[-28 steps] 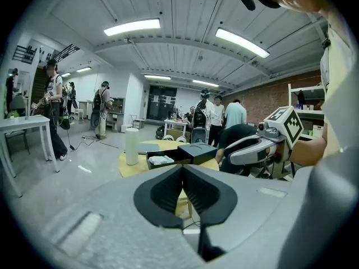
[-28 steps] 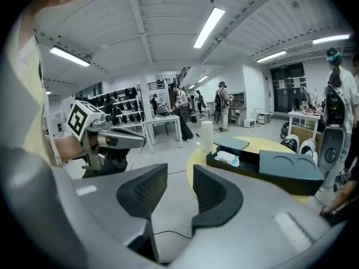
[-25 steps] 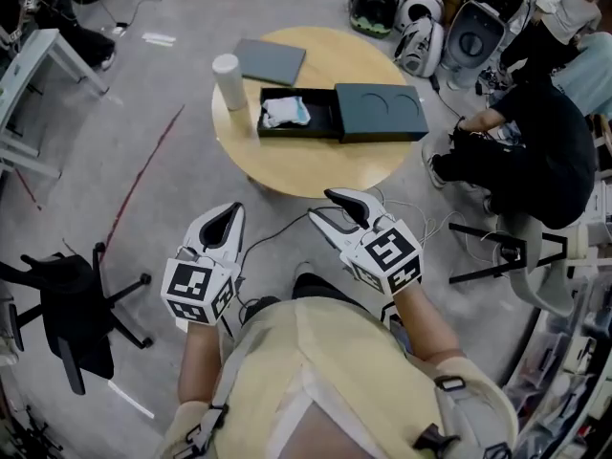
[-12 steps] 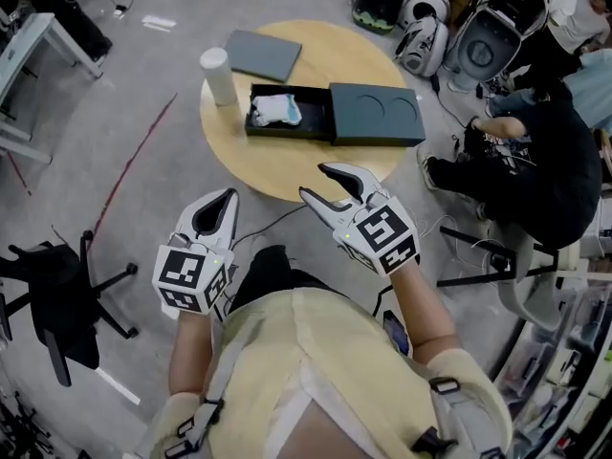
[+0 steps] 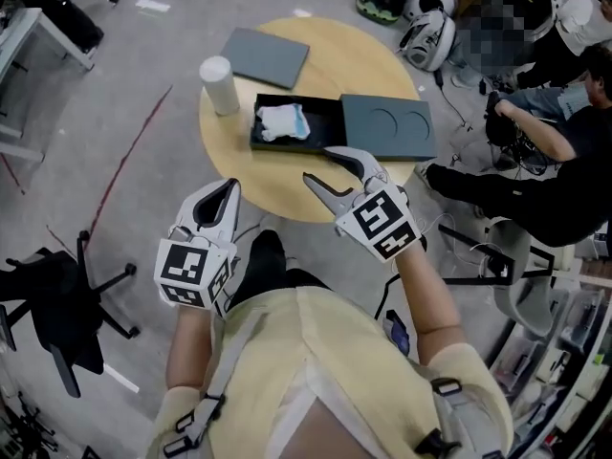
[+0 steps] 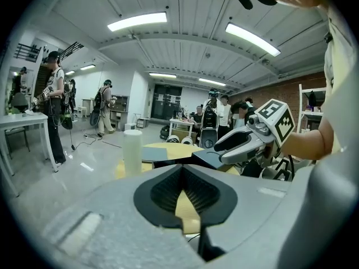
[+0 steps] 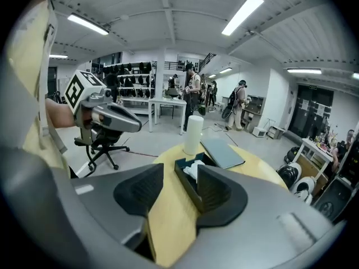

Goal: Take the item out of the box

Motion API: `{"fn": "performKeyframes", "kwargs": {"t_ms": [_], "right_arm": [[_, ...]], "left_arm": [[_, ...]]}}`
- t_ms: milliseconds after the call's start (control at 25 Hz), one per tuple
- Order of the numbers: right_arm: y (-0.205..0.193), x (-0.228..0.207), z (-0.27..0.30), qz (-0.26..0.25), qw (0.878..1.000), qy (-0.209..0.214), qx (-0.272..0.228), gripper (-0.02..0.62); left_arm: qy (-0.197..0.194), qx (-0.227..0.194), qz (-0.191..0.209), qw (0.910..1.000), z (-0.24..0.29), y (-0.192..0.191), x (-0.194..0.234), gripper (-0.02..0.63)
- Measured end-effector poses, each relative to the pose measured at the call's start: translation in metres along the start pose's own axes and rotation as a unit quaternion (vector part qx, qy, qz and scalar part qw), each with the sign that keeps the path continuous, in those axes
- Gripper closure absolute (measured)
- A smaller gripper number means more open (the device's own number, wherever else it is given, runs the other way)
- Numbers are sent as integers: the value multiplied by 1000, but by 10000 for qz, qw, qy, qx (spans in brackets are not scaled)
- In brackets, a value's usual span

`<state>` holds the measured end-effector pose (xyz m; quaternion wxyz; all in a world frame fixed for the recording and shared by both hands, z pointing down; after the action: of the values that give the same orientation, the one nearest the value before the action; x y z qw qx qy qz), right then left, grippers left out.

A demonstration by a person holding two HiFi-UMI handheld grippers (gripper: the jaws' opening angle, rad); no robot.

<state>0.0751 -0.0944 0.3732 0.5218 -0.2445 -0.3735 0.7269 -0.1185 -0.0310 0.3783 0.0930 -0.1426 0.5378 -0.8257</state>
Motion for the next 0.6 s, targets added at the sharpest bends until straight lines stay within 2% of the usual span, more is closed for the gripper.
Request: {"fn": "performKeyframes", "kwargs": {"t_ms": [320,600], "right_arm": [[3,-42,56,-307,9969,143,705,407],[-9,-64,90,-499,9886,419,1354,410]], "left_arm": [[-149,190,-247,9994,43,-7,38,604],[-264,276,-395,9985,73,-9,57,604]]}}
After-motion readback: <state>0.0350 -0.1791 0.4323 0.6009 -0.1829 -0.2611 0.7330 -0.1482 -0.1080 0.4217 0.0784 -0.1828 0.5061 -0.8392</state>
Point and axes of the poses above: the fingertips, and each gripper's own axes: z forward along the fingers, x to its left, y out of its top, the point moved 7 cm from there along -z, backward along the fingers, and after that the axes turned 7 degrees about y, right-handed, at the moved point
